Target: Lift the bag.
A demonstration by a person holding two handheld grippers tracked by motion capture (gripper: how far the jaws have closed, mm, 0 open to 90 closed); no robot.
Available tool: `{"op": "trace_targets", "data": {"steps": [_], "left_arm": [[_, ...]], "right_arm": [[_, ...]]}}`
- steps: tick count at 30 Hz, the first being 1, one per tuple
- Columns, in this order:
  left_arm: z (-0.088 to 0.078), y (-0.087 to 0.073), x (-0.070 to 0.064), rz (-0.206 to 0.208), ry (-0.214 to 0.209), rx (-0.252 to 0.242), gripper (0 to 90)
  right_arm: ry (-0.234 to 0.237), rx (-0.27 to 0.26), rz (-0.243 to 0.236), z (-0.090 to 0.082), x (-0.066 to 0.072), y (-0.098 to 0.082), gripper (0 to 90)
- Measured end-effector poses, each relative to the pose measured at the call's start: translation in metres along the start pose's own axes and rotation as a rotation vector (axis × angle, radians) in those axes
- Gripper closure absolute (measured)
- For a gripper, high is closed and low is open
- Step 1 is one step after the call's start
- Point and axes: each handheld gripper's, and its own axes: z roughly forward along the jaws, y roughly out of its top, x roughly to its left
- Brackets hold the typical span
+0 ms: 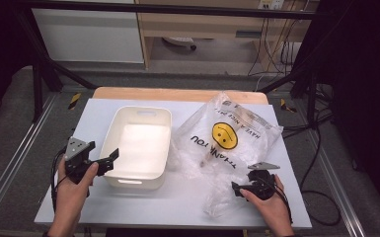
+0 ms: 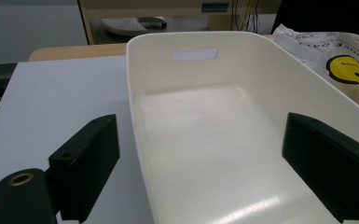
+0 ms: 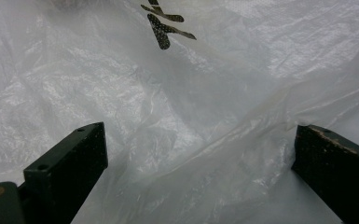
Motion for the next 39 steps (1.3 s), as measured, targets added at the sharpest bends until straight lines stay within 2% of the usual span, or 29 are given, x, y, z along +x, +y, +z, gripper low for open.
{"op": "trace_targets", "data": {"steps": [4,9,14,19,25,29,32,39], "left_arm": [[0.000,0.000,-0.001,0.000,0.001,-0.002,11.2],[0.000,0.000,-0.001,0.001,0.002,-0.002,11.3],[0.000,0.000,-0.002,0.000,0.001,-0.003,11.5],[0.001,0.000,-0.003,0.001,-0.001,0.001,11.5],[0.001,0.000,-0.003,0.003,-0.004,-0.001,11.5],[0.000,0.001,-0.003,0.005,-0.003,-0.001,11.5],[0.000,0.002,-0.003,0.006,0.001,-0.002,11.6],[0.000,0.003,-0.006,0.015,-0.005,-0.002,11.6]], "right_arm": [[-0.008,-0.004,-0.025,0.001,0.002,0.000,7.9],[-0.012,-0.017,-0.057,-0.001,0.005,-0.001,19.2],[0.024,-0.067,-0.099,-0.003,0.009,-0.004,45.8],[0.053,-0.070,-0.130,-0.004,0.012,-0.003,66.2],[0.098,-0.061,-0.138,-0.003,0.011,-0.001,88.4],[0.115,-0.048,-0.130,-0.005,0.009,0.000,90.0],[0.110,-0.032,-0.120,-0.009,0.003,-0.001,90.0],[0.085,-0.010,-0.104,-0.017,-0.019,-0.003,90.0]]}}
